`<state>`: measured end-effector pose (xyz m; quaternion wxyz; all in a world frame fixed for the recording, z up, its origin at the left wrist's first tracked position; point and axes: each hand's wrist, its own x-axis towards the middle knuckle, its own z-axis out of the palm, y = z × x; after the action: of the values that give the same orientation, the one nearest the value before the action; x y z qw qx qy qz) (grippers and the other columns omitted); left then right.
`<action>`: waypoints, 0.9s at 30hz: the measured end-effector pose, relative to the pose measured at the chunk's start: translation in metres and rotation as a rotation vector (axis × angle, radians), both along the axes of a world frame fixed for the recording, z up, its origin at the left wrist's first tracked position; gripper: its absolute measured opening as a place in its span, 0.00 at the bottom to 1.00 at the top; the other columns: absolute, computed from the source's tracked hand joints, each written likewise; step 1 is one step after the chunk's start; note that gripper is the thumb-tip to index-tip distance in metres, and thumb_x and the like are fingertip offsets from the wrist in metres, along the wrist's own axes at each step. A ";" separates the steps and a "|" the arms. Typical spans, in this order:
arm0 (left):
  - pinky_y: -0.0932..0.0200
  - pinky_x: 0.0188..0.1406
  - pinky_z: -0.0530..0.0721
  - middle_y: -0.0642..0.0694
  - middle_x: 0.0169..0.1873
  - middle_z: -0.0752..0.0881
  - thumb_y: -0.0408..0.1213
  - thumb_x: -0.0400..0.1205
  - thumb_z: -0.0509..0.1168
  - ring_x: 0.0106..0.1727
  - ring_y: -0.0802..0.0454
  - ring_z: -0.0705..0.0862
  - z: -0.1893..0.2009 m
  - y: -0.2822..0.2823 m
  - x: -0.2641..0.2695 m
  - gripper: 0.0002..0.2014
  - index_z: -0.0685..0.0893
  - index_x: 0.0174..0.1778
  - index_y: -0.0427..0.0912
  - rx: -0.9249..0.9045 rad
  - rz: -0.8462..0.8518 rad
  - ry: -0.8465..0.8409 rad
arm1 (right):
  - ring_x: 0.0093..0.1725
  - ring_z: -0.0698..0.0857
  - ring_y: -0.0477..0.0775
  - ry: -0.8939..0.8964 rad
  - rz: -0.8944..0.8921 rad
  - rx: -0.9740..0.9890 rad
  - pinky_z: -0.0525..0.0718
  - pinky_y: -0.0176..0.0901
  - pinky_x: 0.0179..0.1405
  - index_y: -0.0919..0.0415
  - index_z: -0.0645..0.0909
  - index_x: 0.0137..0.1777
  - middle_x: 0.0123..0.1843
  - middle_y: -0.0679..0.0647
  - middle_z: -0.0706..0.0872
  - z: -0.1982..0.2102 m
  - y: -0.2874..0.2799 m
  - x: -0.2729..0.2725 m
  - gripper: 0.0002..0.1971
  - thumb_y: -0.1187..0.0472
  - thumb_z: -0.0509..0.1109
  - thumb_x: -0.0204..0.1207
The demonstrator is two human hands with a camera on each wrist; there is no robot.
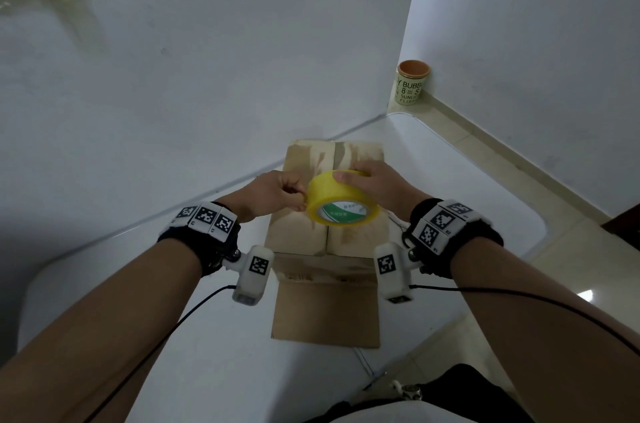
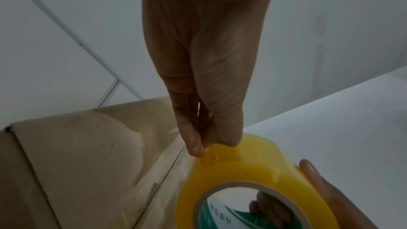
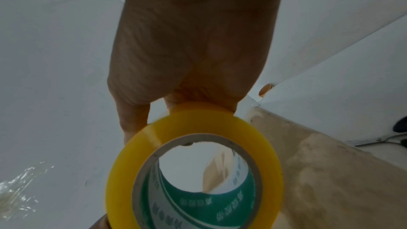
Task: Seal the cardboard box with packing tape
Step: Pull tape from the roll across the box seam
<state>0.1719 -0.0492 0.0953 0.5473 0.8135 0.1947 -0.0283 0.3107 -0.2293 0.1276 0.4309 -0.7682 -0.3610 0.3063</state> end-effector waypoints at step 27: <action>0.58 0.48 0.90 0.33 0.45 0.91 0.25 0.76 0.73 0.44 0.47 0.91 0.003 -0.011 -0.001 0.08 0.89 0.50 0.27 -0.125 0.234 0.020 | 0.39 0.80 0.55 0.070 -0.080 0.068 0.76 0.46 0.43 0.73 0.79 0.42 0.38 0.59 0.79 -0.011 0.000 -0.005 0.23 0.48 0.69 0.77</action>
<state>0.1705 -0.0604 0.0983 0.5945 0.7492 0.2917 0.0155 0.3056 -0.2292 0.1163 0.4809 -0.7559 -0.3248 0.3029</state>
